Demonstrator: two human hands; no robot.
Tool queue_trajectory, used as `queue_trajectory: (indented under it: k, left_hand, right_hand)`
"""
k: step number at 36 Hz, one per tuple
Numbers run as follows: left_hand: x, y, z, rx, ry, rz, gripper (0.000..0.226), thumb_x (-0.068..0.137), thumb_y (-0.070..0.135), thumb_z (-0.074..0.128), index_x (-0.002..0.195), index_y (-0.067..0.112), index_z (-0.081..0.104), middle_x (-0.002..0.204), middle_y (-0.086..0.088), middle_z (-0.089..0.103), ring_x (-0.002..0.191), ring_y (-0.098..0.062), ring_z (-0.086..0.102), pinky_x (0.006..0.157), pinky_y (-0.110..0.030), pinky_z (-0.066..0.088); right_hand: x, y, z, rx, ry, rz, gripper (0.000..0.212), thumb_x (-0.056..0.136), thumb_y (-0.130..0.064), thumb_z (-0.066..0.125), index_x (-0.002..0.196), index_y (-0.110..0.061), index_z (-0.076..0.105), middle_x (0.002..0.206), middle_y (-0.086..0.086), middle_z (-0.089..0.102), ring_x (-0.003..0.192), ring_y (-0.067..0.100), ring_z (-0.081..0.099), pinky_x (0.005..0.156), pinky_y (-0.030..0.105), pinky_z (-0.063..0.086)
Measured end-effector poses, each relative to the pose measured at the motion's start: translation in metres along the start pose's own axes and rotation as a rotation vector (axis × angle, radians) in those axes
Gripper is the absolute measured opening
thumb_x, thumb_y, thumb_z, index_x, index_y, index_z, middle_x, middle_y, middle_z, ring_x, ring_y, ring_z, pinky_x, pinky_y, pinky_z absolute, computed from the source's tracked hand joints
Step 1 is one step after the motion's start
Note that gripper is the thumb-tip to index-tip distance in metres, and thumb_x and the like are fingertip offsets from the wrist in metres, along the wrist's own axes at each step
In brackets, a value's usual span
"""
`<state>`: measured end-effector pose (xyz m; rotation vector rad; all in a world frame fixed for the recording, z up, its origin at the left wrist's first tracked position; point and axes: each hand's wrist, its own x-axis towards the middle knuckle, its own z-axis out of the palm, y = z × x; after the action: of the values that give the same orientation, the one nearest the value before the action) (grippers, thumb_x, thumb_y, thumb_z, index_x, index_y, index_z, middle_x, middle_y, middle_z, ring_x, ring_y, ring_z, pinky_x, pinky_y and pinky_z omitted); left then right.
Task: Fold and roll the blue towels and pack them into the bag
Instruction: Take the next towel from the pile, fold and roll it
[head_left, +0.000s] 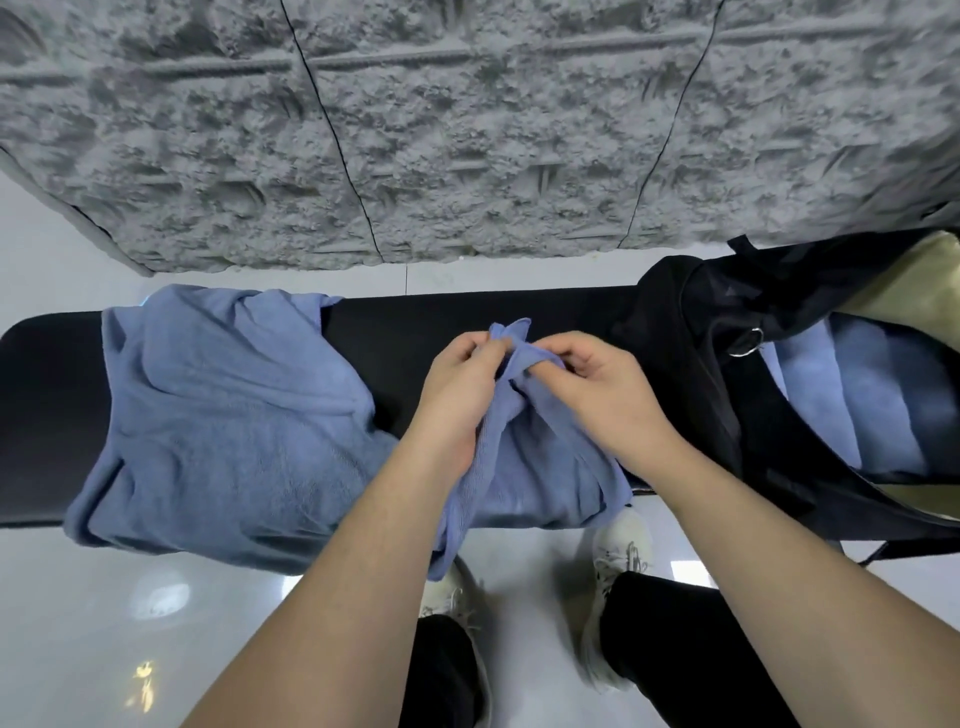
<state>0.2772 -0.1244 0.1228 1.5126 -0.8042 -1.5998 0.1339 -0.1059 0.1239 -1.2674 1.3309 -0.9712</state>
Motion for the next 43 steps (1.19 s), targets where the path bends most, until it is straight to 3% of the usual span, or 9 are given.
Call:
queue_trajectory:
  k: [3, 8, 13, 18, 28, 31, 35, 38, 43]
  left_hand:
    - [0.003, 0.004, -0.001, -0.020, -0.050, 0.023, 0.016, 0.086, 0.023, 0.062, 0.073, 0.021, 0.070, 0.080, -0.004, 0.066, 0.083, -0.019, 0.062, 0.081, -0.035, 0.048]
    - [0.001, 0.011, 0.000, -0.166, -0.200, -0.022, 0.017, 0.092, 0.020, 0.059, 0.075, 0.018, 0.059, 0.072, 0.000, 0.061, 0.071, -0.014, 0.058, 0.071, -0.030, 0.042]
    - [0.002, 0.011, 0.006, -0.170, -0.137, 0.036, 0.018, 0.093, 0.015, 0.057, 0.074, 0.016, 0.057, 0.068, -0.001, 0.060, 0.067, -0.014, 0.058, 0.066, -0.027, 0.044]
    - [0.006, 0.010, 0.006, -0.190, -0.108, 0.074, 0.031, 0.088, 0.012, 0.054, 0.060, 0.023, 0.060, 0.066, 0.001, 0.059, 0.070, -0.017, 0.056, 0.071, -0.032, 0.042]
    - [0.006, 0.011, 0.011, -0.244, -0.143, 0.056, 0.022, 0.089, 0.005, 0.047, 0.072, 0.013, 0.056, 0.065, -0.004, 0.060, 0.066, -0.018, 0.059, 0.064, -0.029, 0.047]
    - [0.007, 0.011, 0.012, -0.249, -0.150, 0.049, 0.020, 0.089, 0.004, 0.047, 0.074, 0.012, 0.058, 0.069, -0.006, 0.060, 0.070, -0.020, 0.059, 0.066, -0.030, 0.047]
    - [0.006, 0.012, 0.012, -0.259, -0.170, 0.038, 0.019, 0.090, 0.005, 0.045, 0.077, 0.011, 0.057, 0.070, -0.008, 0.061, 0.070, -0.021, 0.060, 0.066, -0.030, 0.049]
    - [0.006, 0.013, 0.010, -0.246, -0.173, 0.047, 0.015, 0.088, 0.005, 0.047, 0.080, 0.008, 0.059, 0.076, -0.011, 0.061, 0.076, -0.024, 0.060, 0.070, -0.032, 0.049]
    - [0.007, 0.012, 0.009, -0.222, -0.136, 0.012, 0.013, 0.087, 0.011, 0.056, 0.098, 0.007, 0.060, 0.084, -0.013, 0.059, 0.085, -0.027, 0.059, 0.073, -0.033, 0.050]
  right_hand:
    - [0.006, -0.002, -0.004, 0.165, 0.039, 0.066, 0.012, 0.091, -0.008, 0.066, 0.089, -0.019, 0.070, 0.087, -0.004, 0.074, 0.083, 0.009, 0.067, 0.081, 0.027, 0.053]
    - [0.011, -0.005, -0.013, 0.294, 0.085, 0.151, 0.003, 0.095, -0.015, 0.062, 0.093, -0.017, 0.064, 0.088, 0.004, 0.072, 0.083, 0.015, 0.066, 0.079, 0.032, 0.051]
    - [0.013, -0.005, -0.011, 0.262, 0.021, 0.199, 0.014, 0.093, -0.007, 0.059, 0.090, -0.020, 0.062, 0.076, 0.001, 0.068, 0.074, 0.014, 0.059, 0.068, 0.027, 0.045]
    - [0.015, -0.006, -0.009, 0.283, 0.052, 0.158, 0.012, 0.092, -0.022, 0.066, 0.081, -0.028, 0.066, 0.089, -0.001, 0.067, 0.084, 0.013, 0.059, 0.081, 0.032, 0.045]
    - [0.018, 0.002, -0.008, 0.194, 0.084, 0.154, 0.013, 0.088, -0.016, 0.070, 0.079, -0.023, 0.065, 0.080, -0.001, 0.064, 0.078, 0.012, 0.057, 0.078, 0.029, 0.045]
    - [0.020, 0.005, -0.009, 0.221, 0.048, 0.153, 0.011, 0.089, -0.014, 0.069, 0.093, -0.023, 0.063, 0.077, -0.004, 0.063, 0.078, 0.012, 0.057, 0.078, 0.028, 0.045]
    - [0.022, 0.007, -0.010, 0.212, 0.008, 0.133, 0.027, 0.090, -0.017, 0.068, 0.113, -0.032, 0.065, 0.076, -0.005, 0.063, 0.080, 0.011, 0.058, 0.083, 0.030, 0.045]
    - [0.021, 0.005, -0.009, 0.224, 0.013, 0.117, 0.019, 0.090, -0.015, 0.068, 0.102, -0.027, 0.074, 0.090, 0.004, 0.071, 0.086, 0.010, 0.063, 0.089, 0.030, 0.049]
    - [0.021, 0.003, -0.009, 0.210, 0.087, 0.076, 0.010, 0.090, -0.016, 0.068, 0.090, -0.023, 0.074, 0.098, -0.004, 0.074, 0.093, 0.007, 0.065, 0.089, 0.026, 0.051]
